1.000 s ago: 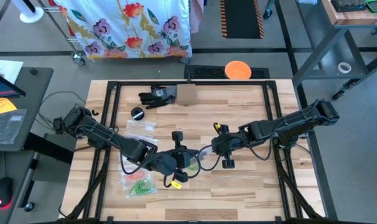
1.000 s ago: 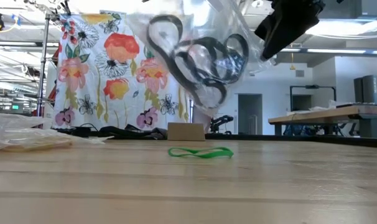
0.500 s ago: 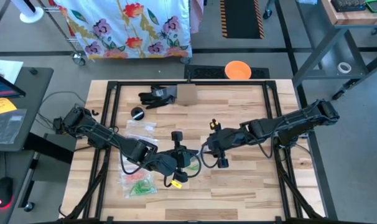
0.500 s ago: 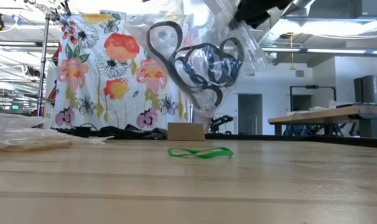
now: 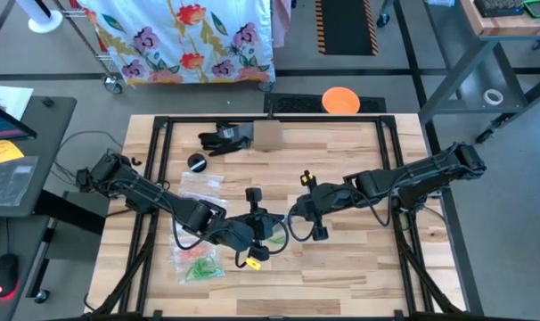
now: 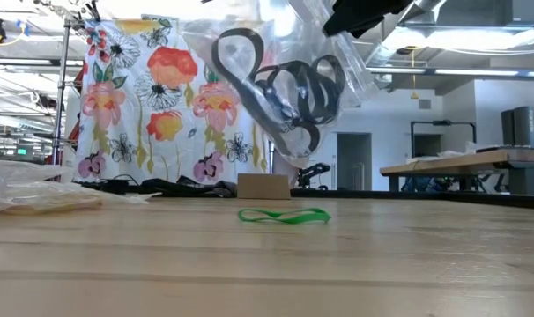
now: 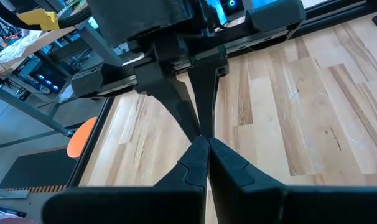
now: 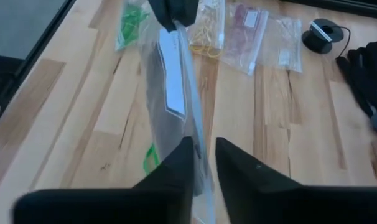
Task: Sort rubber bands
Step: Close the transparent zip bag
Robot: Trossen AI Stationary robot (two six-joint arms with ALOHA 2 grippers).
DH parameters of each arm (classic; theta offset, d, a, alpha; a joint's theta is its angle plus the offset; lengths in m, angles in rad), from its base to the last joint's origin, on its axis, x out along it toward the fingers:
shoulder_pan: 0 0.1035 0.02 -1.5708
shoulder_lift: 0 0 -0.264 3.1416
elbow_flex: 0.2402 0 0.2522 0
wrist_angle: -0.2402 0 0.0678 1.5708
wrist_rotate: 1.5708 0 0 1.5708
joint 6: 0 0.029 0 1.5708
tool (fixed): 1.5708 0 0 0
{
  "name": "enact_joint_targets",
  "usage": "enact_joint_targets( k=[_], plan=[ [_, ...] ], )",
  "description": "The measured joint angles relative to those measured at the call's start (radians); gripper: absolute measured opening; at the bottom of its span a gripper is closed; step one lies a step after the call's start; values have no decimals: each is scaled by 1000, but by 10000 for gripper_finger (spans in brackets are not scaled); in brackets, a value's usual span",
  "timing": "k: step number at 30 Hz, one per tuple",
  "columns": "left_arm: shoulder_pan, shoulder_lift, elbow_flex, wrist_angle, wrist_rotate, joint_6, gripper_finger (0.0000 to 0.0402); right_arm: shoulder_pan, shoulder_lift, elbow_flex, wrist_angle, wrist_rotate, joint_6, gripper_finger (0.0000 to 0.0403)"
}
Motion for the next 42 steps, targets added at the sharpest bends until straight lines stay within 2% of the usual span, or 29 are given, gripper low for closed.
enact_joint_targets(
  k=[10,14,20,25,29,34,38,42],
  plan=[
    [9,0,0,-5,10,-15,11,0,0,0,0,0,-5,2],
    [14,2,-1,22,-21,70,45,0,0,1,0,0,9,2],
    [5,2,-1,165,-19,249,112,0,0,1,-7,0,10,1],
    [53,2,-1,149,127,131,148,-1,0,1,-25,0,22,1],
    [92,3,-2,117,143,80,148,-1,-1,1,-32,0,30,0],
    [120,24,-1,85,214,71,147,-23,-2,1,-51,-6,48,0],
    [157,57,-3,28,220,21,147,-50,-2,3,-106,-39,66,0],
    [177,70,1,60,253,7,147,-69,-2,40,-192,-54,74,0]
  ],
)
